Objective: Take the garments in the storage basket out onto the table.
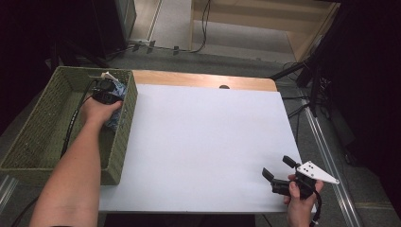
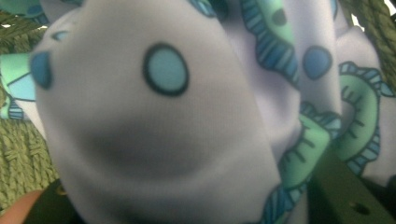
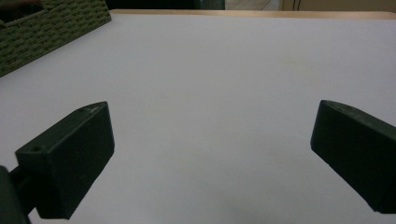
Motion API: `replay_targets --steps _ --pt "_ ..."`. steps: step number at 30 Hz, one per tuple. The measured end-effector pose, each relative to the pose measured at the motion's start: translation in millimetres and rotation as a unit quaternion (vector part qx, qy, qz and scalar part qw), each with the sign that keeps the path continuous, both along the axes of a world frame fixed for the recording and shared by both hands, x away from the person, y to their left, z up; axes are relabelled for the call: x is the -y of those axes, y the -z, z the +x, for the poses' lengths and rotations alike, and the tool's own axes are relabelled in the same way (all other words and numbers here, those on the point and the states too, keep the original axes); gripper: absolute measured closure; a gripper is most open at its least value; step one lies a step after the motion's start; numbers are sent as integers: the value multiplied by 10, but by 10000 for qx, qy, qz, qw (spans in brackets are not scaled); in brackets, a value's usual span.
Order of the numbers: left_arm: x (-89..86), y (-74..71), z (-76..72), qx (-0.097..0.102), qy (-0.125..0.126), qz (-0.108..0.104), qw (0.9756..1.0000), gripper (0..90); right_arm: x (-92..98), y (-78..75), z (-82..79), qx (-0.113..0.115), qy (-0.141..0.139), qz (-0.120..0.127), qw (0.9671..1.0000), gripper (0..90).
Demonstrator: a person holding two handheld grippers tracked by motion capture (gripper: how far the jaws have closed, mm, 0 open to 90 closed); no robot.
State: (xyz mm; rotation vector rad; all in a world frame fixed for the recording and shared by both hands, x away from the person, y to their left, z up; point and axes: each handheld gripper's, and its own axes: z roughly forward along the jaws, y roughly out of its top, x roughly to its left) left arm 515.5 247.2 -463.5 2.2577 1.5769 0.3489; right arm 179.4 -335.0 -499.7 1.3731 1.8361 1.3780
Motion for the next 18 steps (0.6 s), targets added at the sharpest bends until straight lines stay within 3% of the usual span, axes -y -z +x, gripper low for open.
replay_targets --steps 2,4,9,11,18 --pt "61 -19 13 -23 55 222 9997 656 13 0 -6 9 20 11 10000 0" --pt "77 -35 24 -69 60 252 9996 662 19 0 -8 6 35 15 10000 0" --pt "-26 -67 26 -63 -112 -267 9996 667 38 9 -16 0 62 8 10000 0" --pt "-41 -130 9 65 -110 -431 9990 668 36 6 -16 17 68 -12 10000 0" --pt "-63 -246 -53 315 -180 -596 9976 668 37 -18 -34 66 92 -50 9999 0"
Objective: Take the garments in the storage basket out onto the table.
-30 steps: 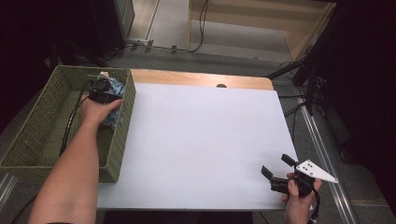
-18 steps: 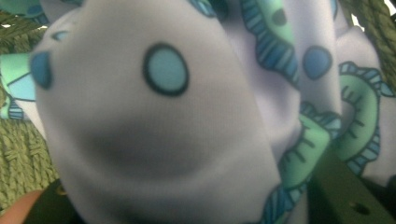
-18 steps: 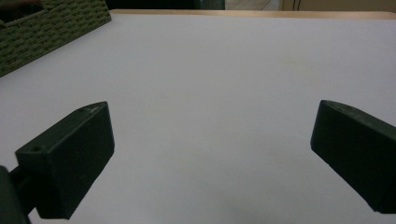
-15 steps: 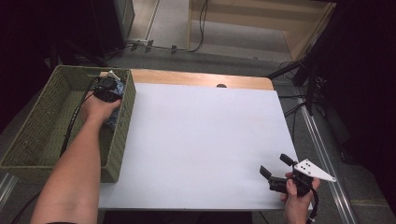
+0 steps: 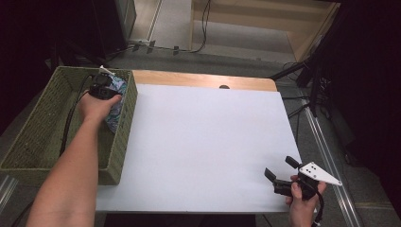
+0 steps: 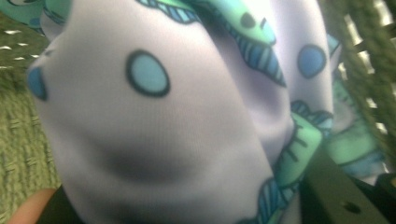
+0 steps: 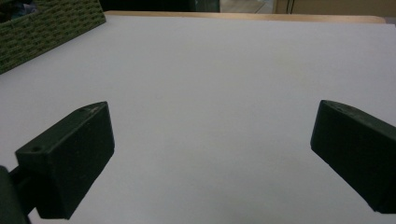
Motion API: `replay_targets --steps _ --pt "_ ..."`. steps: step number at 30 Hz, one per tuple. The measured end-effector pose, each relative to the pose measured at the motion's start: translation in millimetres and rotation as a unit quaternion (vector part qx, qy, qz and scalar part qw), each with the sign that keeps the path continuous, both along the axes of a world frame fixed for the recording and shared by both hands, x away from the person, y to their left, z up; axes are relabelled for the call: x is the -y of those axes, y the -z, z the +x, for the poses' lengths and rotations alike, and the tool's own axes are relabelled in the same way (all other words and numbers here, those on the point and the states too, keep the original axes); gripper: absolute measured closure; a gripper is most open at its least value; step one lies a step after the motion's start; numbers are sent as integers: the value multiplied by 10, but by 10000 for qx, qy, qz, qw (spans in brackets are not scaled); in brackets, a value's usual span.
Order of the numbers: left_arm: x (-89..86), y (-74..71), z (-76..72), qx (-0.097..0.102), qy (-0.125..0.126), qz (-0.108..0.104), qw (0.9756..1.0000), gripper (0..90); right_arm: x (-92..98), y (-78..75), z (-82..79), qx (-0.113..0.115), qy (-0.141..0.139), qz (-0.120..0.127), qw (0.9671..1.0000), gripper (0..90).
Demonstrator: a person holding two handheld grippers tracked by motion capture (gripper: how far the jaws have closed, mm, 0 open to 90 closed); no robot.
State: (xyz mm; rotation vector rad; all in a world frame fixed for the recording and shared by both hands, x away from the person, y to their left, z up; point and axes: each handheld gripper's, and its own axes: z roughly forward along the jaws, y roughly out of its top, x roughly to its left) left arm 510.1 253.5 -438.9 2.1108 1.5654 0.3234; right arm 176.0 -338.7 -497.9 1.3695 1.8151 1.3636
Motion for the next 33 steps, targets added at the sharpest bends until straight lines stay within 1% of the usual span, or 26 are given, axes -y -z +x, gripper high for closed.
replay_targets --steps 2,3,4,5,7,9,11,14,15,16,18,20,21,22,23,24,26,27,28,30,31,33 --pt "-6 -41 -32 77 -21 -94 9999 668 4 -2 -1 11 2 -3 10000 0" --pt "3 -89 -73 195 -2 -96 9998 668 4 -3 -4 7 7 2 10000 0" --pt "3 -89 -73 195 -2 -96 9998 668 5 -3 -2 26 -5 -1 10000 0" --pt "4 -113 -95 249 11 -135 9996 668 5 -3 -2 26 -5 -1 10000 0" --pt "19 -149 -150 413 11 -197 9990 667 3 -5 -1 24 -3 -5 10000 0" --pt "10 -184 -203 489 9 -276 9984 668 2 -7 -3 29 -2 -10 10000 0" --pt "-2 -227 -251 586 28 -256 9980 668 -4 -13 -6 25 6 2 10000 0" --pt "-41 -309 -313 742 33 -286 9968 668 -11 -15 -5 34 -1 -16 10000 0" --pt "-62 -364 -359 867 10 -300 9958 667 -12 -12 -2 27 -8 -47 10000 0" --pt "-62 -364 -359 867 10 -300 9958 668 -12 -9 -1 19 -7 -45 10000 0" --pt "-85 -415 -414 1044 -25 -405 9937 668 -4 -2 3 3 7 -44 10000 0" --pt "-99 -453 -466 1174 5 -475 9919 667 2 5 8 6 20 -44 10000 0" --pt "-100 -470 -488 1220 52 -447 9915 667 2 5 8 6 20 -44 10000 0" --pt "-102 -506 -534 1329 83 -418 9902 667 0 5 9 6 17 -50 10000 0" --pt "-102 -506 -534 1329 83 -418 9902 667 0 5 9 6 17 -50 10000 0" --pt "-114 -529 -555 1388 73 -462 9892 667 -4 4 8 5 17 -56 10000 0" --pt "-144 -601 -609 1563 66 -514 9863 667 -23 1 5 -1 2 -82 10000 0" --pt "-148 -626 -630 1639 41 -448 9855 667 -26 2 6 2 -5 -94 10000 0" --pt "-148 -626 -630 1639 41 -448 9855 667 -30 3 5 -7 -4 -96 10000 0" --pt "-162 -674 -667 1741 27 -468 9836 667 -30 4 6 -13 -2 -99 10000 0" --pt "-172 -698 -686 1803 38 -503 9823 667 -30 7 7 -13 -5 -97 10000 0" --pt "-174 -738 -725 1914 38 -497 9802 667 -25 9 6 -19 10 -87 10000 0"
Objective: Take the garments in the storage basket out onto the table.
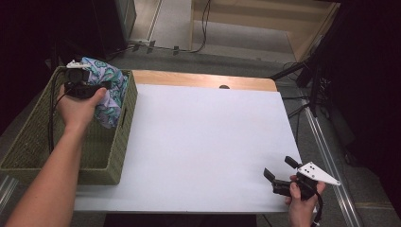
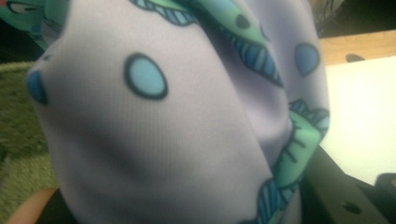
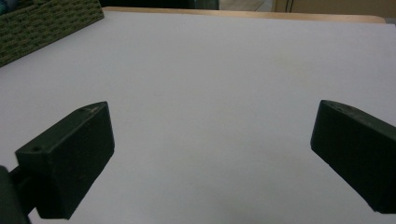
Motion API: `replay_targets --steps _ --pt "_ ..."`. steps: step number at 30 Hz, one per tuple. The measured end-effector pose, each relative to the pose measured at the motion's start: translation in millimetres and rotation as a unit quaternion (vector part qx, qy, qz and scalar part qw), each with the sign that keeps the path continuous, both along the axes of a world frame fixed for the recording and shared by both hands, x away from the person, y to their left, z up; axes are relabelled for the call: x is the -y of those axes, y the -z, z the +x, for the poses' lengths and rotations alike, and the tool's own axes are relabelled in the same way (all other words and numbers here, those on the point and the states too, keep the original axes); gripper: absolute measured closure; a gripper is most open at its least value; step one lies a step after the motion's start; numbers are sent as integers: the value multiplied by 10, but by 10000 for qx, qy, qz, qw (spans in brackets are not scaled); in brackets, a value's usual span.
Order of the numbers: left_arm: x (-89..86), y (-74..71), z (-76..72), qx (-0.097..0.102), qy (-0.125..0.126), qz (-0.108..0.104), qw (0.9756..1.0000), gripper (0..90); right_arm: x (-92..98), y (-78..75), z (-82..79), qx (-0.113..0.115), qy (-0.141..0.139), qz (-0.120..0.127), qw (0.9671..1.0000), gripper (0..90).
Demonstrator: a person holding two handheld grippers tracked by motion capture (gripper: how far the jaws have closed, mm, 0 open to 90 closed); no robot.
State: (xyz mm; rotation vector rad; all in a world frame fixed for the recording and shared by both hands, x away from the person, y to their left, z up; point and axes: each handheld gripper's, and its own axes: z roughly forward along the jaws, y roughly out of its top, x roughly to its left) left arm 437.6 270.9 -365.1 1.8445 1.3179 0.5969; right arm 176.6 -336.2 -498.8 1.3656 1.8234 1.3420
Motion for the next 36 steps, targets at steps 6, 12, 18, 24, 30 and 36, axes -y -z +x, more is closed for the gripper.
replay_targets --steps 6,12,18,24,30,36 --pt "55 -111 -126 296 127 18 9995 666 2 -5 -5 5 5 0 10000 0" --pt "131 -194 -208 501 277 -36 9984 666 0 -4 -3 5 0 -4 10000 0" --pt "250 -287 -323 726 462 -101 9962 665 -8 -3 -3 4 -13 2 10000 0" --pt "412 -355 -473 883 708 -253 9933 665 -19 5 4 -6 -29 -22 10000 0" --pt "608 -389 -614 993 938 -266 9903 664 -25 6 5 -3 -36 -26 10000 0" --pt "821 -395 -739 1044 1233 -346 9863 663 -30 8 10 4 -43 -20 10000 0"
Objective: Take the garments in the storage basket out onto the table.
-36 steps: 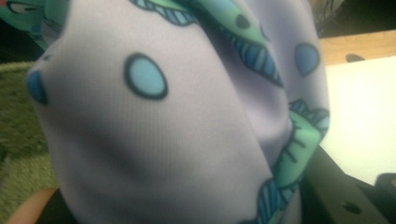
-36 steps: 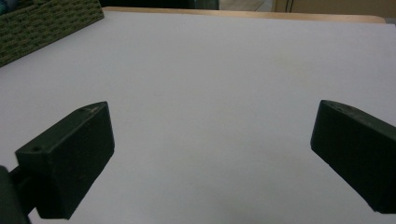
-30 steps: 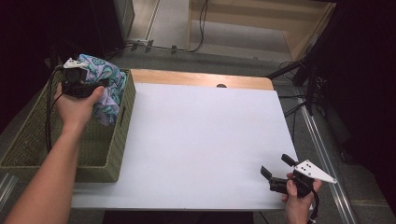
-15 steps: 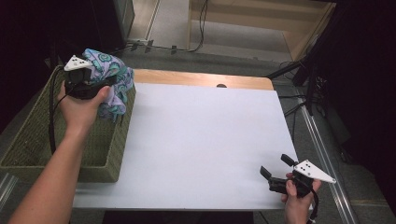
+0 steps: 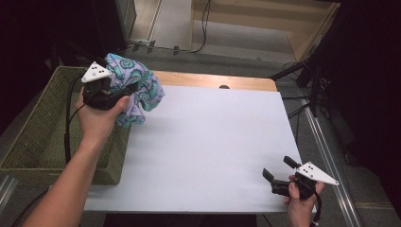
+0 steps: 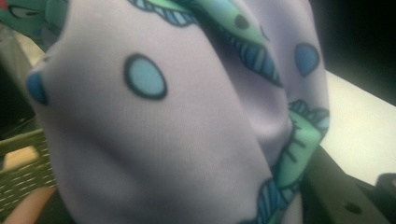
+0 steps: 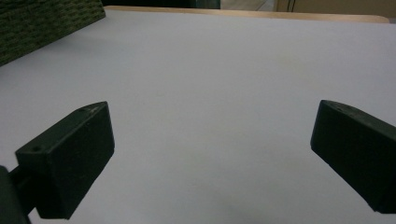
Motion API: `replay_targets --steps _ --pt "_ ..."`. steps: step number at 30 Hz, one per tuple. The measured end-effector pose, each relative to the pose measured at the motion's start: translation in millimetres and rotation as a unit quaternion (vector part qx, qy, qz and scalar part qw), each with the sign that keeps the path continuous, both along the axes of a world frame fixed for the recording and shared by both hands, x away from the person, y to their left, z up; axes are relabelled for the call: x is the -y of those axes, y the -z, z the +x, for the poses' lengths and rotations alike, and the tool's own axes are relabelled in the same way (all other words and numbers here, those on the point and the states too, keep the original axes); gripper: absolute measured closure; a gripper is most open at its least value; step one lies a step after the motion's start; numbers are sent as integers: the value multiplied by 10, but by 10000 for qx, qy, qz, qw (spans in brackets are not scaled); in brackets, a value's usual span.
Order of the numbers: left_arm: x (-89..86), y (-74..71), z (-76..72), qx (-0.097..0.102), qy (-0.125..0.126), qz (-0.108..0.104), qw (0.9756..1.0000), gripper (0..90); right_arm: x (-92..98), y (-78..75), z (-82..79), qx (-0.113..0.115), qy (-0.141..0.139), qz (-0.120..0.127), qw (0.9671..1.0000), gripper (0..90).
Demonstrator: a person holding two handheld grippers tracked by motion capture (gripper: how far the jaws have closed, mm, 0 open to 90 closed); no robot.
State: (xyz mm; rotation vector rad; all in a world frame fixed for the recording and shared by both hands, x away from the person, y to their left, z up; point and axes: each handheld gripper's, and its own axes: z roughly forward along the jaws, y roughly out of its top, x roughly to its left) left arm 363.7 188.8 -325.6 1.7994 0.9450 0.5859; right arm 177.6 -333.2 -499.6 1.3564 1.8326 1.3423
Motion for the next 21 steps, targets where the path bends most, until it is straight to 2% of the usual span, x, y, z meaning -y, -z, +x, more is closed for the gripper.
replay_targets --steps 9,18,21 --pt "342 79 -156 -47 457 -181 9988 663 4 -8 -11 22 4 0 10000 0" --pt "554 225 -246 -125 684 -175 9974 663 19 -8 -12 42 22 31 10000 0" --pt "617 276 -262 -183 728 -279 9968 662 17 -4 -8 28 21 36 10000 0"
